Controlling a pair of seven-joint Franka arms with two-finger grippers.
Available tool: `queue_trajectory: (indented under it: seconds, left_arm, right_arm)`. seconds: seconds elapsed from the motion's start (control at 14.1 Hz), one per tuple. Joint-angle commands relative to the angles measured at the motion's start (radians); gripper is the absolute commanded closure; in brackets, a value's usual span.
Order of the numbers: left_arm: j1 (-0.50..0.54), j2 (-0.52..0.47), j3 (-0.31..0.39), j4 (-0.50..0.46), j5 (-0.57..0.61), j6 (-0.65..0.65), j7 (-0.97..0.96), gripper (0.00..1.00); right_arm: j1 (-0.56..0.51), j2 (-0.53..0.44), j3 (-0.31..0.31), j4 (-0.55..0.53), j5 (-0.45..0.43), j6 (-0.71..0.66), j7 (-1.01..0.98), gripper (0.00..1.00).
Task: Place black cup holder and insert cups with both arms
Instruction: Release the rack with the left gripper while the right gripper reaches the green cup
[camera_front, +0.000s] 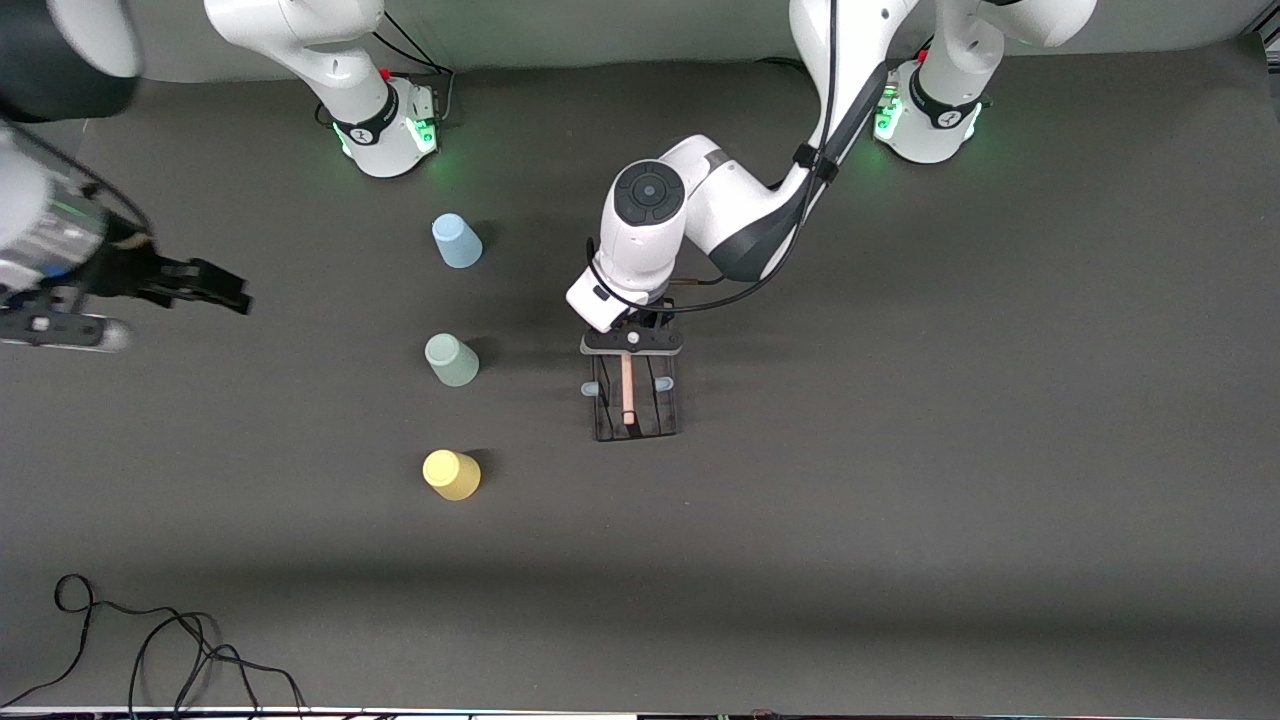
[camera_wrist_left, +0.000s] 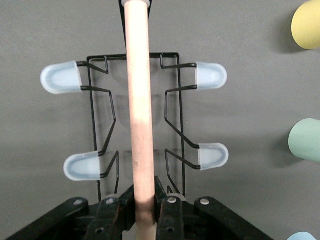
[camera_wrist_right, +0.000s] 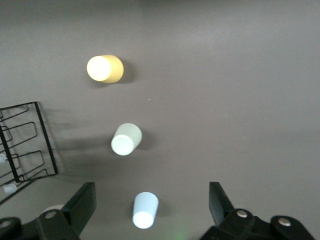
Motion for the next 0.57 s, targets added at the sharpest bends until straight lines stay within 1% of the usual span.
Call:
queue_trajectory:
  seconds: [0.0,0.07,0.14,0.21,0.28,0.36,0.5]
  left_arm:
    - [-0.027,-0.002,0.021,0.020,0.006,-0.004,-0.009,1.00]
    - [-0.035,-0.001,0.019,0.019,0.006,-0.004,-0.007,1.00]
    - [-0.036,0.007,0.019,0.018,0.006,-0.004,-0.007,1.00]
    - [-0.041,0.016,0.019,0.017,0.006,-0.004,-0.003,0.63]
    - [-0.047,0.022,0.021,0.017,0.021,-0.004,-0.003,0.29]
    - [-0.046,0.022,0.019,0.015,0.043,-0.005,-0.003,0.26]
    - [-0.043,0.016,0.021,0.017,0.044,-0.018,-0.001,0.12]
  right_arm:
    - [0.055,-0.030,-0.004,-0.120,0.011,0.105,0.086,0.00]
    - [0.060,-0.047,-0.004,-0.184,0.013,0.166,0.099,0.00]
    - [0.087,-0.059,-0.006,-0.241,0.013,0.224,0.110,0.00]
    - [0.097,-0.062,-0.006,-0.296,0.013,0.275,0.116,0.00]
    - [0.100,-0.062,-0.006,-0.344,0.013,0.330,0.116,0.00]
    - [0.100,-0.062,-0.006,-0.396,0.013,0.396,0.118,0.00]
    - [0.123,-0.061,-0.006,-0.505,0.016,0.531,0.132,0.00]
